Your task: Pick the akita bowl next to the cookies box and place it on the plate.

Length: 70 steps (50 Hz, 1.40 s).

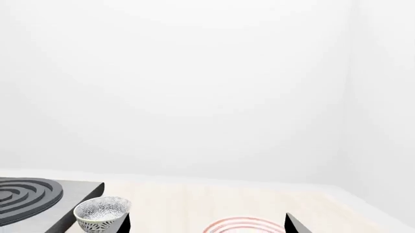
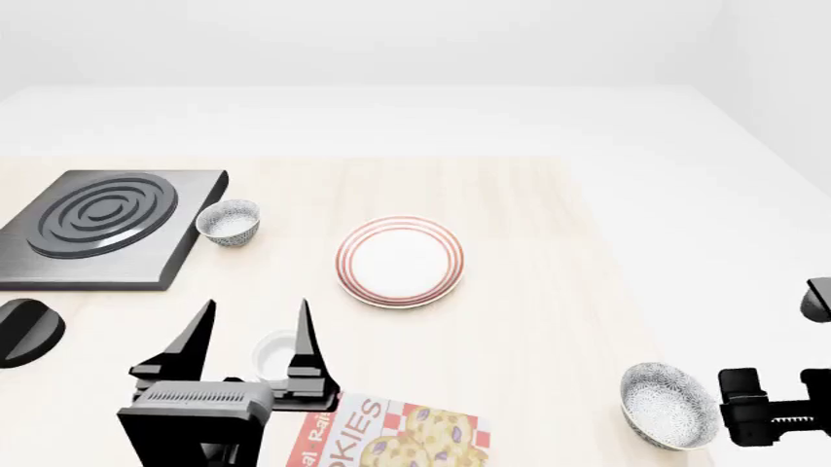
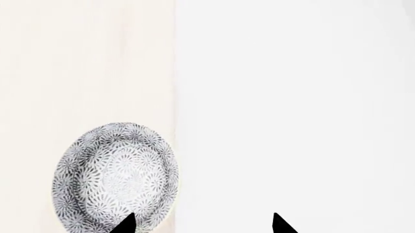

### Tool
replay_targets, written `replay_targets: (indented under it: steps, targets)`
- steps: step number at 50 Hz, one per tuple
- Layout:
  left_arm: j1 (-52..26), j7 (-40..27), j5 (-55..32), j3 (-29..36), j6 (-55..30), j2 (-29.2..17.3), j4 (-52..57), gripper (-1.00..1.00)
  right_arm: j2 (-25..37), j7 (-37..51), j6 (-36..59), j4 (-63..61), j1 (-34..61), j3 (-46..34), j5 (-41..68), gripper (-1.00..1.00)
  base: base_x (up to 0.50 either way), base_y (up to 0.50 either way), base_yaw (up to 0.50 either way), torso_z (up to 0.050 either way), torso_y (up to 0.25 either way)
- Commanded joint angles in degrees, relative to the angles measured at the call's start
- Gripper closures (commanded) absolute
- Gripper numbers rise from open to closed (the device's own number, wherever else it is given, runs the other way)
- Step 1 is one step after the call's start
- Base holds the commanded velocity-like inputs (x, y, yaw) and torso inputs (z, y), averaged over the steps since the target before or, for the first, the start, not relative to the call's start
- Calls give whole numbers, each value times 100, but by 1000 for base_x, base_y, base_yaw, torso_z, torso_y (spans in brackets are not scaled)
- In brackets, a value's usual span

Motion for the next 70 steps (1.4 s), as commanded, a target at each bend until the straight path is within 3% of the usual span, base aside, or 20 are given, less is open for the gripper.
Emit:
replay_targets:
  steps: [1, 19, 30, 54, 55, 70]
  targets:
    - [-1, 82, 128, -110, -24, 61, -83, -100, -101, -721, -592, -24, -528, 498, -178, -100, 0, 0, 0, 0, 0]
    - [-19, 37, 140, -73, 24, 18, -158, -100, -528, -1539, -1475, 745, -1238, 601, -942, -100, 0, 0, 0, 0, 0]
    - [-37, 13, 143, -57, 49, -10, -186, -100, -657, -1589, -1753, 975, -1467, 643, -1113, -100, 0, 0, 0, 0, 0]
    - [-7, -49, 175, 6, 90, -71, -137, -100, -1271, -2165, -1162, 1732, -809, -913, -2534, -100, 0, 0, 0, 0, 0]
    - [-9, -56, 176, 6, 94, -68, -144, -100, -1265, -2148, -1190, 1703, -808, -912, -2560, 100, 0, 0, 0, 0, 0]
    - [-10, -88, 161, 39, 118, -93, -131, -100, -1087, -1955, -914, 995, -226, -822, -2425, 100, 0, 0, 0, 0, 0]
